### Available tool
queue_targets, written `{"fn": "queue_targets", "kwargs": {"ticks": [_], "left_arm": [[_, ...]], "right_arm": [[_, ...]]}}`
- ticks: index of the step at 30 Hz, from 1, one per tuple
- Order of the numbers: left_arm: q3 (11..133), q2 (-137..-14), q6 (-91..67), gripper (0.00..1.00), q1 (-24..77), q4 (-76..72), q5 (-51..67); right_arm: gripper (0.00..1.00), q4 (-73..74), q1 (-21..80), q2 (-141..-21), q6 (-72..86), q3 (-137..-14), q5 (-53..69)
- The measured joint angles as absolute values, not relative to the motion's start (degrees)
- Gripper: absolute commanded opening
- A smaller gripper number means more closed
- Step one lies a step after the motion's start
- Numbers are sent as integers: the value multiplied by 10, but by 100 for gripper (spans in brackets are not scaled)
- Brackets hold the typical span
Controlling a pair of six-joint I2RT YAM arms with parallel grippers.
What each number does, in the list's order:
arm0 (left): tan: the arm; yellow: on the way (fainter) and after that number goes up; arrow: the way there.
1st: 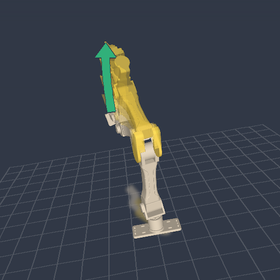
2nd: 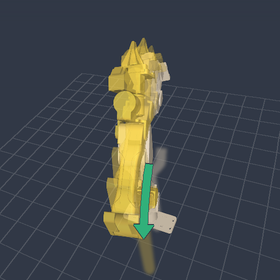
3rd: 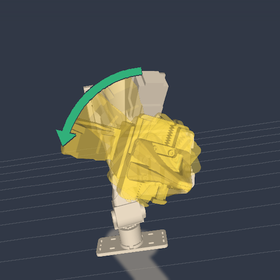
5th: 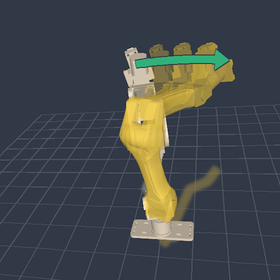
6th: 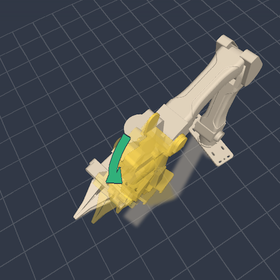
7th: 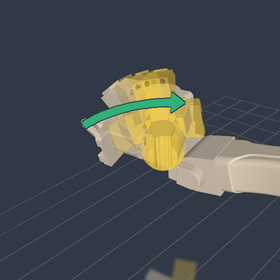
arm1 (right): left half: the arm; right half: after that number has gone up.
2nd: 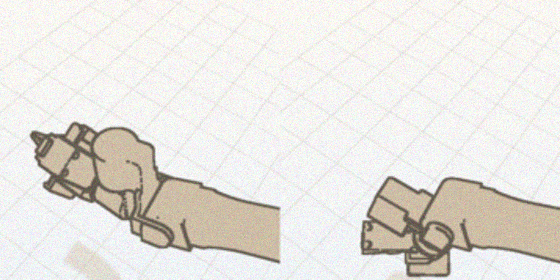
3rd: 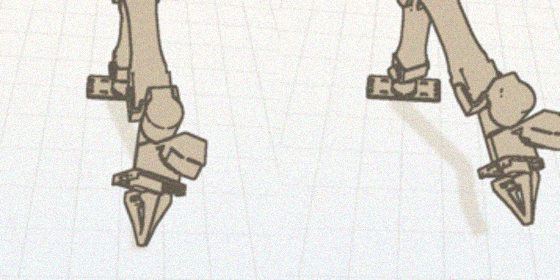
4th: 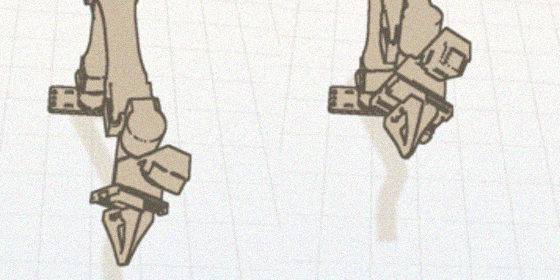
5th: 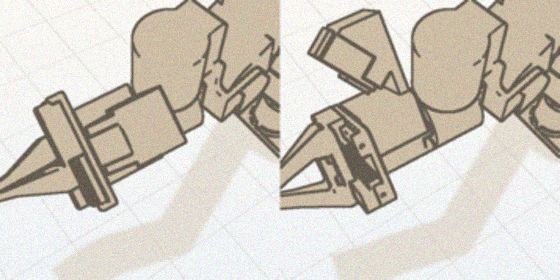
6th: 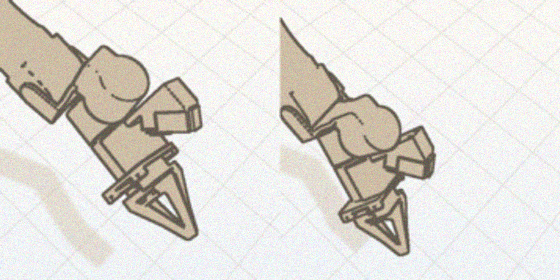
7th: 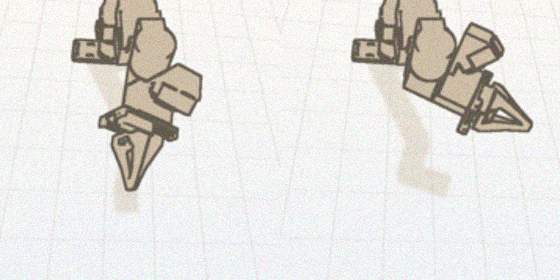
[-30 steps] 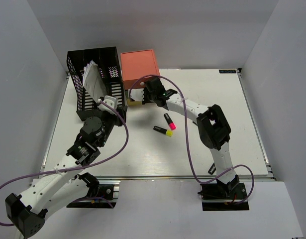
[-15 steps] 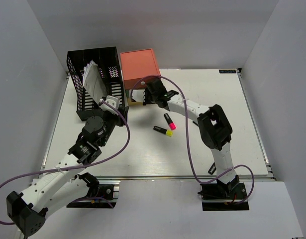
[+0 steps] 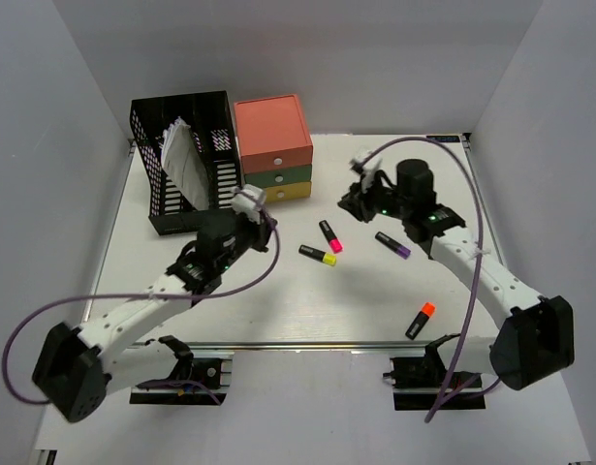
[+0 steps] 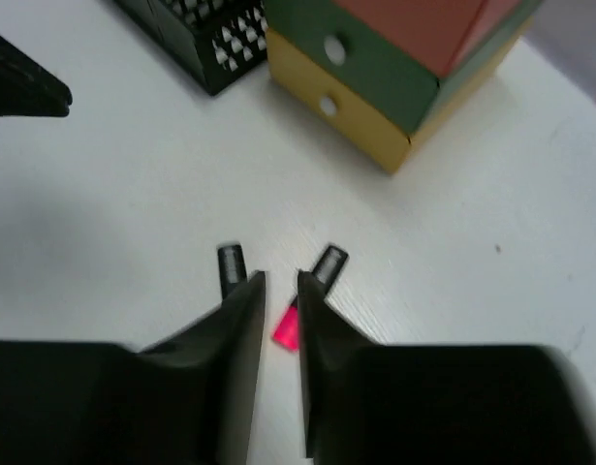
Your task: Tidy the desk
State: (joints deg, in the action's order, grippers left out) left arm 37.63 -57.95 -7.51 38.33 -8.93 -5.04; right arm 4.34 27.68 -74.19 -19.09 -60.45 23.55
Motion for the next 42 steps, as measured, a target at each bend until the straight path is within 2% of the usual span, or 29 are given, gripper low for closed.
{"fn": "queue_targets", "kwargs": {"ticks": [1, 3, 5, 7, 9, 16, 23, 32, 42], "left_arm": [[378, -611, -93, 5, 381, -95, -37], [383, -674, -129, 1, 378, -103, -21], [392, -740, -172, 6, 376, -107, -23], [417, -803, -214, 32, 375, -100, -43], [454, -861, -253, 51, 376, -86, -79], [512, -987, -350, 64, 375, -152, -193], [610, -1106, -372, 64, 372, -169, -270], [670, -1159, -364, 63, 371, -183, -370], [730, -1192, -352, 58, 362, -168, -402]], "right_arm": [[0, 36, 249, -734, -158, -588, 255], [0, 33, 199, -733, -99, -563, 304], [0, 37, 152, -740, -52, -552, 355], [0, 36, 112, -742, -20, -548, 400], [0, 31, 87, -740, -1, -545, 446], [0, 10, 61, -727, 39, -524, 555], [0, -23, 48, -682, 57, -497, 591], [1, -47, 36, -667, 73, -493, 608], [0, -51, 23, -662, 80, -493, 613]]}}
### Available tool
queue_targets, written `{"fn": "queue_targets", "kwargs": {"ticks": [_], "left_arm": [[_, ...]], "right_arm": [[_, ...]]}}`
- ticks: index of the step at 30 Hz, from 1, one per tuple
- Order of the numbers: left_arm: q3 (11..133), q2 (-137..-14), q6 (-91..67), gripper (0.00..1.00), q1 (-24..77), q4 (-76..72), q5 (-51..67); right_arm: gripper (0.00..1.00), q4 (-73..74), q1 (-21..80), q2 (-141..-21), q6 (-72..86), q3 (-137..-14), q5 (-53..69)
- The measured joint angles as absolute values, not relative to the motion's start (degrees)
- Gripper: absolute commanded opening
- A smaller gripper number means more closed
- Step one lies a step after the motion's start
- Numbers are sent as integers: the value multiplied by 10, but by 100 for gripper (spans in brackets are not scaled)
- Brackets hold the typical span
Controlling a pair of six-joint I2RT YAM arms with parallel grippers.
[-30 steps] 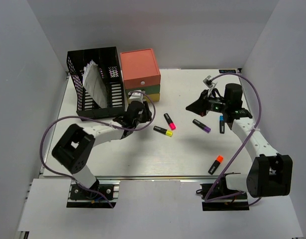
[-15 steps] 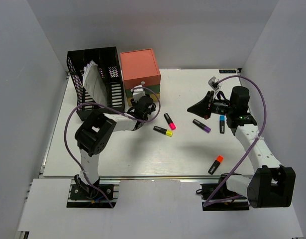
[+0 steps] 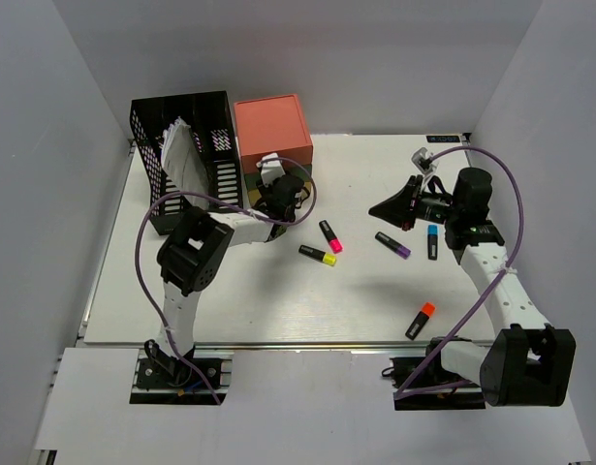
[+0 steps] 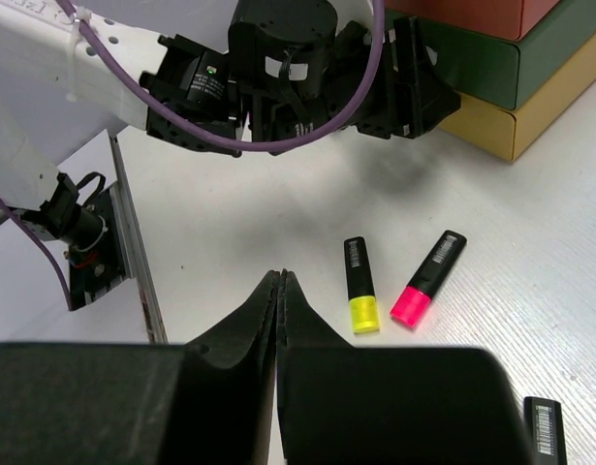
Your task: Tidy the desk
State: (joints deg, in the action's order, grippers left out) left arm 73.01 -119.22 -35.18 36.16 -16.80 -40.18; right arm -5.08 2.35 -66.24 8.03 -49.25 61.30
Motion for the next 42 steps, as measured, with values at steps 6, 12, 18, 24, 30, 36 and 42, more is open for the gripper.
{"fn": "queue_targets", "kwargs": {"ticks": [6, 12, 18, 24, 30, 36, 42], "left_arm": [[730, -1207, -355, 58, 357, -153, -407], [730, -1207, -355, 58, 357, -153, -409], [742, -1215, -354, 54, 354, -152, -410], [742, -1224, -352, 53, 354, -173, -415], [679, -1222, -322, 54, 356, -283, -429], [643, -1221, -292, 54, 360, -341, -438], [643, -1221, -274, 52, 361, -353, -441]], "right_arm": [[0, -55, 15, -662, 86, -493, 616], [0, -61, 11, -662, 87, -492, 619], [0, -62, 10, -662, 89, -492, 620], [0, -62, -3, -662, 90, -492, 624], [0, -63, -10, -662, 91, -489, 629], [0, -65, -10, -662, 91, -489, 632], [0, -66, -10, -662, 91, -489, 632]]}}
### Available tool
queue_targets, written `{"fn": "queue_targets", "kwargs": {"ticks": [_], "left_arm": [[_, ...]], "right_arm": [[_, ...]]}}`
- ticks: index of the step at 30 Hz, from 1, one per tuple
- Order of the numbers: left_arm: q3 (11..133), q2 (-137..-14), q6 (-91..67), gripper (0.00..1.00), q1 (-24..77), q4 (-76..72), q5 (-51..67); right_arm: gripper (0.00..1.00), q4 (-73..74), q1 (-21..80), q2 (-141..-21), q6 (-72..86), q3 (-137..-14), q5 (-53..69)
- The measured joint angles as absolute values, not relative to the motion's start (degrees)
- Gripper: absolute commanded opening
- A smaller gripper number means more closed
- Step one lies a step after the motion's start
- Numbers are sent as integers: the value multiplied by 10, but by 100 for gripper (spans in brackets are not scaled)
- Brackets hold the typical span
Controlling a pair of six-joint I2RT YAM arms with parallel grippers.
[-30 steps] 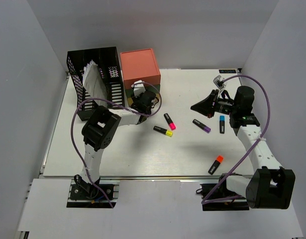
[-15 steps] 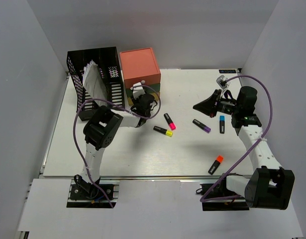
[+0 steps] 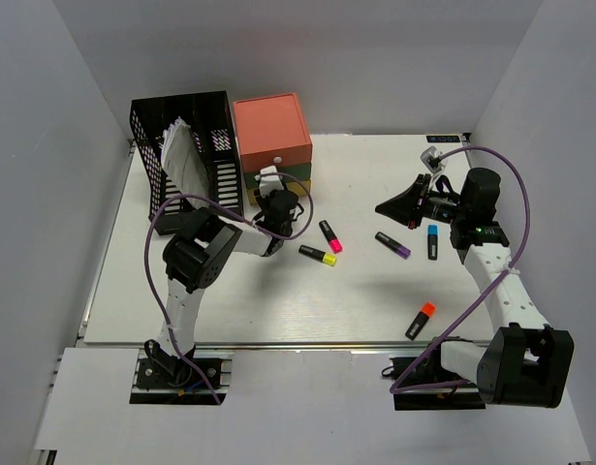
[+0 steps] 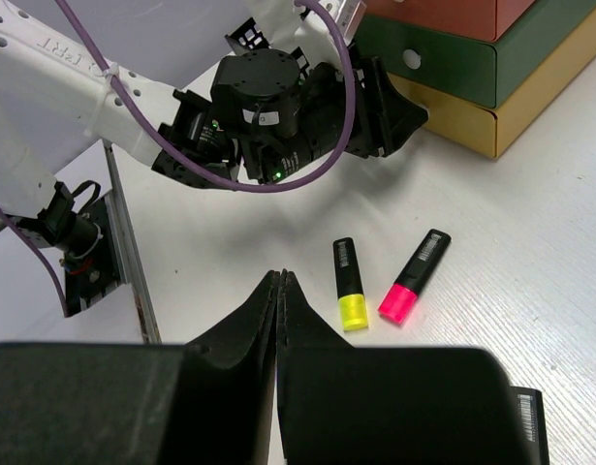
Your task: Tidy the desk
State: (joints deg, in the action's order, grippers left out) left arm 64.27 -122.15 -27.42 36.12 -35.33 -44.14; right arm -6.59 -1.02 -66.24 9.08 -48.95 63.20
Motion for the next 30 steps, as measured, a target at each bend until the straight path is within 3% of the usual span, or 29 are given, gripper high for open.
{"fn": "queue_targets", "kwargs": {"ticks": [9, 18, 20, 21, 22, 23, 30], "left_arm": [[659, -1221, -269, 28, 363, -359, -442], [638, -1215, -270, 19, 363, -388, -445], [622, -1212, -270, 22, 364, -389, -444], [616, -1212, -269, 27, 364, -389, -444], [611, -1212, -268, 44, 364, -387, -443], [607, -1212, -266, 48, 364, -385, -442], [605, -1212, -262, 54, 363, -386, -437]], "right_arm": [[0, -66, -11, -662, 91, -489, 632], [0, -66, -11, -662, 91, -489, 632], [0, -66, -11, -662, 91, -489, 632], [0, -66, -11, -662, 91, -489, 632], [0, -66, -11, -662, 91, -489, 632], [0, -66, -11, -662, 91, -489, 632], [0, -66, -12, -662, 91, -489, 632]]}}
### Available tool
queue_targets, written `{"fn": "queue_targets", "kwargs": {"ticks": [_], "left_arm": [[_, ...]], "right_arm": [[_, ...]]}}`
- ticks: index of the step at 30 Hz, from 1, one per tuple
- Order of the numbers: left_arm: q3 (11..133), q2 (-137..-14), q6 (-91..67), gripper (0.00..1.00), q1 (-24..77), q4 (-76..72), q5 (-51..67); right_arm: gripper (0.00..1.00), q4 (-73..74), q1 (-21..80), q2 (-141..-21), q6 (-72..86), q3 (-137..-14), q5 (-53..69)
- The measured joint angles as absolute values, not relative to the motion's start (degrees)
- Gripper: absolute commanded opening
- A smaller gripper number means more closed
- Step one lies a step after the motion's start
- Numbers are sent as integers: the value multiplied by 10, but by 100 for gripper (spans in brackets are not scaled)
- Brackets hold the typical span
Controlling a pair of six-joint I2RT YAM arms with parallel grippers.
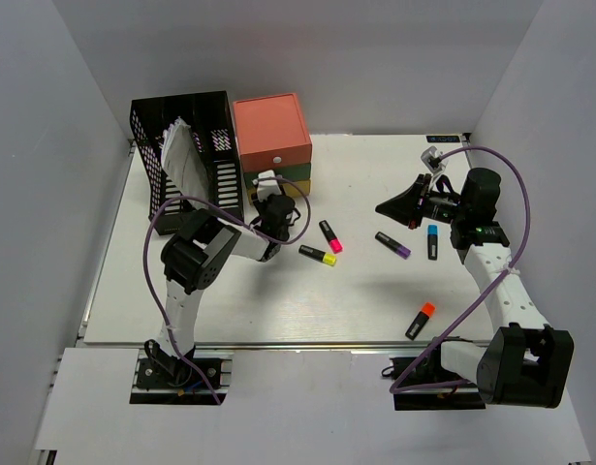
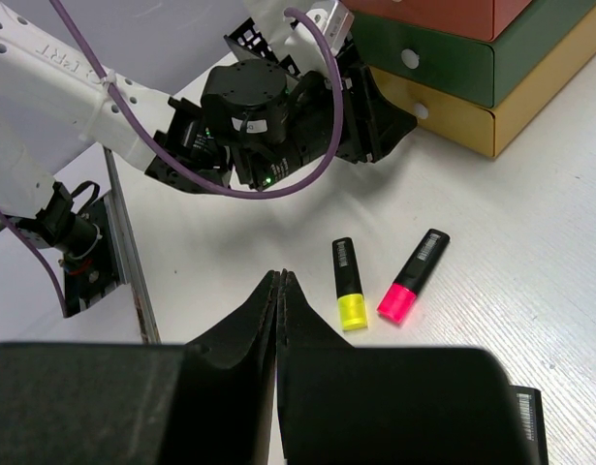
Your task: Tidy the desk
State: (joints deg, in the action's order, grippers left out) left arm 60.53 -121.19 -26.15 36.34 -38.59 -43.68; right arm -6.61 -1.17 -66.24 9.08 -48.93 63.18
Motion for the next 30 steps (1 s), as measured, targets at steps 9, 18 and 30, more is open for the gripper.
{"fn": "queue_targets", "kwargs": {"ticks": [9, 18, 30], "left_arm": [[654, -1215, -256, 45, 363, -377, -437], [668, -1226, -260, 50, 364, -362, -436], [670, -1239, -265, 53, 364, -356, -435]], "right_arm": [[0, -66, -12, -662, 91, -489, 632], [0, -66, -12, -662, 91, -489, 632], [0, -66, -14, -662, 91, -489, 632]]}}
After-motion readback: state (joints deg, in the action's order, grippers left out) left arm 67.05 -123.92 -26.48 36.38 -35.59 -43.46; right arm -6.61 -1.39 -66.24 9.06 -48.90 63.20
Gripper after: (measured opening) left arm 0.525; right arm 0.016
